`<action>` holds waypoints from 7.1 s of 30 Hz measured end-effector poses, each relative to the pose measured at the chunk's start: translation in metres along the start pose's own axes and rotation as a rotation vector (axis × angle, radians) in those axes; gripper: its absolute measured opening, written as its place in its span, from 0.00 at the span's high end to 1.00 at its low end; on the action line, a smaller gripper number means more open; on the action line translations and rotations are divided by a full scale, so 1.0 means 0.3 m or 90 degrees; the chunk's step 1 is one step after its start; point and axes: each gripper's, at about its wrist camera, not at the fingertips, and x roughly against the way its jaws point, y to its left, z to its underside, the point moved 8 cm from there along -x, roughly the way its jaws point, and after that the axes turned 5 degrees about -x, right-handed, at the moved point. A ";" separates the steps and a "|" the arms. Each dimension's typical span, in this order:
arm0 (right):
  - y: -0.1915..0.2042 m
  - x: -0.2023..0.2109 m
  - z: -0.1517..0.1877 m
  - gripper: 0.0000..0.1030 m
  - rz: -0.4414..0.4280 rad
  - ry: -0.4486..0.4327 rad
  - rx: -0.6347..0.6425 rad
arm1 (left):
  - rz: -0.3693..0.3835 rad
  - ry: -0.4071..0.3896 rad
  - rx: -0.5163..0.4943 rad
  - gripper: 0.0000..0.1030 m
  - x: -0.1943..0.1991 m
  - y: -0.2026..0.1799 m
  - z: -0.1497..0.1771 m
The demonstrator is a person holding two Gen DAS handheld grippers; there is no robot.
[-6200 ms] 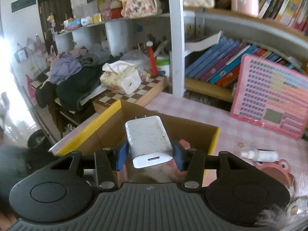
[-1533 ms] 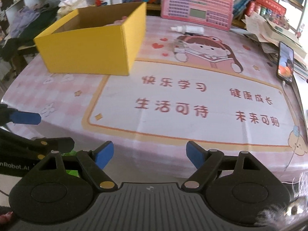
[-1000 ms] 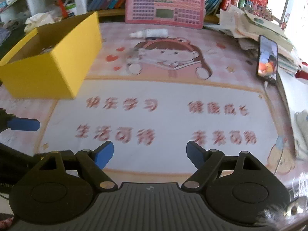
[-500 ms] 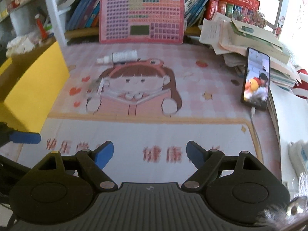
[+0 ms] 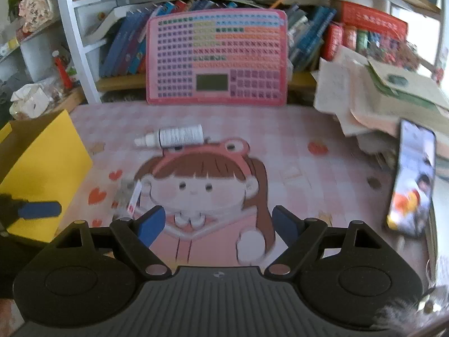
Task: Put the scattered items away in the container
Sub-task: 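Grasp the white spray bottle with the right tool while the left tool grasps the white packet, then lift the spray bottle upright with the right tool while the left tool lifts the packet, then carry the spray bottle and packet over the yellow box with both tools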
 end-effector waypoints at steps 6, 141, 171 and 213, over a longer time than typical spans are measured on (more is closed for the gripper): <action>0.032 -0.111 -0.076 0.20 -0.028 -0.019 0.019 | -0.048 -0.008 0.034 0.18 -0.082 0.030 -0.029; 0.383 0.400 0.393 0.70 -0.026 0.074 -0.058 | 0.240 -0.096 -0.007 0.73 0.568 0.169 0.319; 0.813 0.629 0.583 0.70 -0.106 0.063 0.044 | 0.195 -0.083 0.027 0.73 0.766 0.449 0.579; 1.121 0.480 0.419 0.70 -0.198 0.045 0.138 | 0.063 -0.183 0.133 0.73 0.816 0.792 0.510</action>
